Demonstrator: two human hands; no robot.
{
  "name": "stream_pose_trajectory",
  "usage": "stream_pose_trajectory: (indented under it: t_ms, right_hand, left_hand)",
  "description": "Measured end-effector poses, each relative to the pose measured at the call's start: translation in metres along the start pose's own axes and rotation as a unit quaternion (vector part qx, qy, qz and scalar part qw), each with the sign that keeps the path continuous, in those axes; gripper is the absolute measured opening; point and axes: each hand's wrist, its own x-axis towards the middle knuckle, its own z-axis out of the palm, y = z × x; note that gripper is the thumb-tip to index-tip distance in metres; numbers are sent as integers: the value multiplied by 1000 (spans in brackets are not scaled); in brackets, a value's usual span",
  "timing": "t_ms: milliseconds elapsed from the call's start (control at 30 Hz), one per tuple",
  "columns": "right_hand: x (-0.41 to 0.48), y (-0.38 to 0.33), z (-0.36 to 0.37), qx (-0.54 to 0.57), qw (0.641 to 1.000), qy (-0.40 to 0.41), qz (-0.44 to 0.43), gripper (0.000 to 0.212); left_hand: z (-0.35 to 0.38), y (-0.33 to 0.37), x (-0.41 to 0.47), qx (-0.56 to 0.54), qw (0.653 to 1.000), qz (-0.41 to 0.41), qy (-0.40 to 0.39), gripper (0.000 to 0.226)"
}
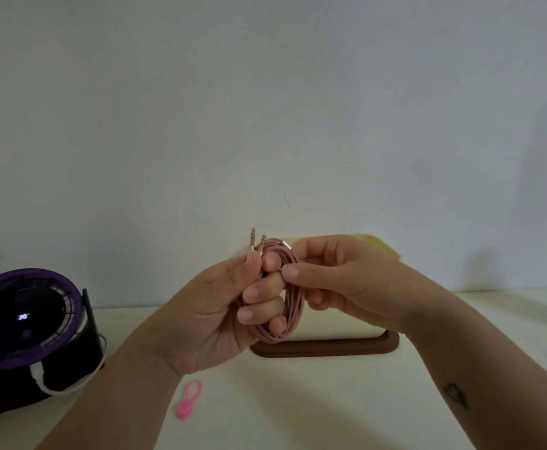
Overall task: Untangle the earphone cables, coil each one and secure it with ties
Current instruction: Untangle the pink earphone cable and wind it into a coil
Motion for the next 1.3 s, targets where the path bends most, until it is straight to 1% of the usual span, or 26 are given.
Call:
stream_pose_trajectory:
  t_ms: [100,133,200,267,367,467,533,667,767,900,967,1033,1100,1133,1200,1267,1300]
  right_hand:
    - [-1,-2,-1,-21,999,34,-1,19]
    - [-1,-3,-1,-25,999,42,-3,17]
    - [0,-3,0,-24,998,58,-9,6]
    - [2,-1,0,-26,997,77,-10,8]
    - [2,0,-2,-29,996,86,-9,11]
    - [3,0,-2,-37,995,90,-10,12]
    - [3,0,-2,-41,995,95,-9,10]
    - [2,-1,-3,-55,994,89,-10,3]
    - [3,1,-1,-70,993,98,-21,4]
    - [8,6,1,-71,987,136,-52,9]
    - [10,9,2,-88,982,155,-61,12]
    - [12,12,8,-101,981,154,-65,15]
    - [15,15,11,-93,983,147,-59,18]
    - [15,15,11,-72,986,141,-49,20]
    - [14,13,8,27,992,124,-25,25]
    - [12,10,5,118,985,125,-18,27]
    - [12,9,5,131,982,133,-22,28]
  left_hand:
    - [-2,1,0,34,999,-22,5,20]
    - [-3,2,0,74,996,-21,38,19]
    - [-6,4,-3,148,983,-8,107,26]
    - [-3,6,-2,192,970,2,150,30]
    - [2,5,1,251,941,13,226,26]
    - [6,3,4,322,913,37,247,24]
    - [8,1,5,341,905,46,252,26]
    - [13,-4,8,311,917,58,245,25]
    - [17,-8,11,301,915,84,254,24]
    - [17,-12,15,282,909,120,282,27]
    - [16,-15,17,234,913,143,302,26]
    - [16,-17,19,176,917,169,315,25]
    - [13,-18,20,155,913,187,328,27]
    - [11,-18,20,149,910,192,336,28]
    - [9,-18,21,130,905,199,354,28]
    - [9,-18,23,110,900,202,371,27]
    - [10,-19,24,98,897,202,382,27]
